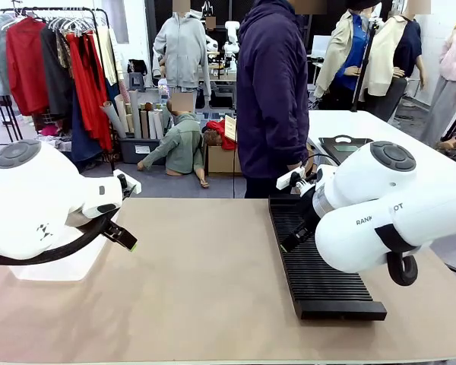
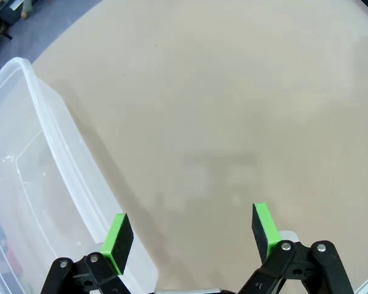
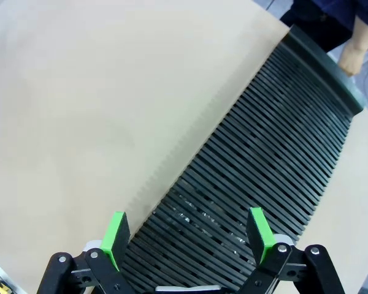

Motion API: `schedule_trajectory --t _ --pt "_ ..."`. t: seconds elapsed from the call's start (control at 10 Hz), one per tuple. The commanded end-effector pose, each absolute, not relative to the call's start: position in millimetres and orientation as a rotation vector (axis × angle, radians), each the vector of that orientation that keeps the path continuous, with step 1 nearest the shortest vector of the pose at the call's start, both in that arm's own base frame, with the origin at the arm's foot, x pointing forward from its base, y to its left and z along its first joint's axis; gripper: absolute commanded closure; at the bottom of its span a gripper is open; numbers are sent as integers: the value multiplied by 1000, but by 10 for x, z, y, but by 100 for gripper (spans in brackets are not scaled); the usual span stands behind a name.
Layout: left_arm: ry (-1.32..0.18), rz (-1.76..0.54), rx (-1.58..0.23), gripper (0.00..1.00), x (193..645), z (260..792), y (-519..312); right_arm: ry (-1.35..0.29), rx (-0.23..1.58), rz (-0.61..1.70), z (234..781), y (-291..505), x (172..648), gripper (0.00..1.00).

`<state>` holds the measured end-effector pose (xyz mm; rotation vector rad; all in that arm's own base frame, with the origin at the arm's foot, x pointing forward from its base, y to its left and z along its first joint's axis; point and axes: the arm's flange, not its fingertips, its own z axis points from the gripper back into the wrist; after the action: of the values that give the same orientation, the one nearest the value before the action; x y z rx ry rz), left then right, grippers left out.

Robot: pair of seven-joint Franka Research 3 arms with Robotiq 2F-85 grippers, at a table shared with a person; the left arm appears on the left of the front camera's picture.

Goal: Sort PCBs into racks and boxes based on the side picked up.
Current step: Pick up the Blank PCB handed by the Human.

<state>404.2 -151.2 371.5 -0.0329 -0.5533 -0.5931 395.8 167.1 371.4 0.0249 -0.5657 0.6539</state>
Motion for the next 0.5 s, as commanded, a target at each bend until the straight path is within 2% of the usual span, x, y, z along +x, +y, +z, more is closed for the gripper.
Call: schedule_trajectory --t 0.0,0.4 --pt "-540 -570 -66 0 4043 3836 -1533 -553 16 634 3906 1698 3982 0" --pt "-482 -560 -71 0 4033 4253 -1523 -498 12 517 4323 1718 4087 0"
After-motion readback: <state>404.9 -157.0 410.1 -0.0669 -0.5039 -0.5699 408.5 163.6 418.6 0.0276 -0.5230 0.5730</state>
